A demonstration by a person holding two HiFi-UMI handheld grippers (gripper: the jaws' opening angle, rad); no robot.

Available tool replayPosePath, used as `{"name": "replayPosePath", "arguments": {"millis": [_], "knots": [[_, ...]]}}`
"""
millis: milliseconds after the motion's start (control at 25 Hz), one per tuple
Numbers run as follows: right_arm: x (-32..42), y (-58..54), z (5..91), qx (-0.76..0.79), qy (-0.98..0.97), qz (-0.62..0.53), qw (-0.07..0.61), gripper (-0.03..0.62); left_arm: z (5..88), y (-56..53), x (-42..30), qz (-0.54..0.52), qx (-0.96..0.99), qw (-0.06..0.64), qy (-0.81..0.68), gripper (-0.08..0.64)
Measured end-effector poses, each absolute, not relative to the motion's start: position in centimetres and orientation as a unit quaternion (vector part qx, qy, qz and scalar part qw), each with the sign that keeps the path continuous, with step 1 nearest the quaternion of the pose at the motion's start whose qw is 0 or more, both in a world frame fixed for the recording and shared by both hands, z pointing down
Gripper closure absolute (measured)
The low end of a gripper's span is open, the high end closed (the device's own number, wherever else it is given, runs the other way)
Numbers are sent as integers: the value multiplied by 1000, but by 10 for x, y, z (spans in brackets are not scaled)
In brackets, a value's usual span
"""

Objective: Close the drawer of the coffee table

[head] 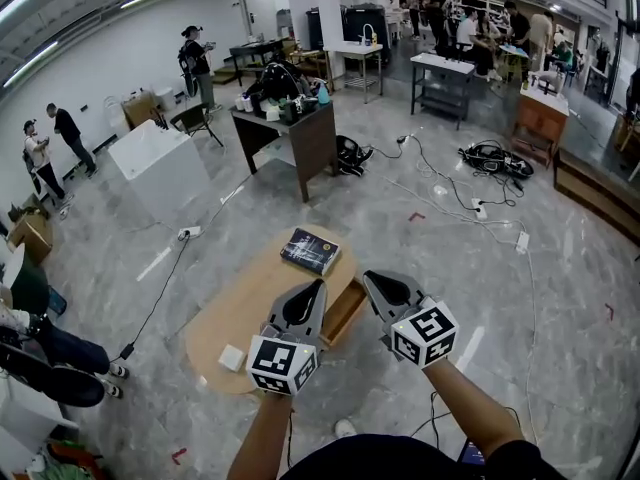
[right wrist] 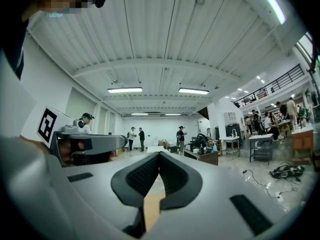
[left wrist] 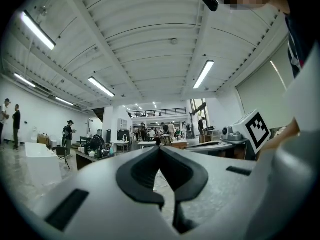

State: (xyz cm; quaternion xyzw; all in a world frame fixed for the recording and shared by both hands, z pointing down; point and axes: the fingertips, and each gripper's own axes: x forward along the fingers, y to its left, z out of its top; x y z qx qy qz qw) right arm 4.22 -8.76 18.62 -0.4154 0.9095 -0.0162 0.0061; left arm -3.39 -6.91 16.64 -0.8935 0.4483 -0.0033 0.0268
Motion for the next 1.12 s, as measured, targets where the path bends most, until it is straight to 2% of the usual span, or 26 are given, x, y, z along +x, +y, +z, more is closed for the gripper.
{"name": "replayPosePath", "arguments": {"millis": [640, 1120], "knots": [[-3, -121, 203, -432, 902, -16, -15, 580, 184, -107, -80, 7, -904, 21, 428, 558], [3, -127, 217, -437, 899, -20, -22, 580, 197, -117, -77, 16, -904, 6, 428, 558]]}}
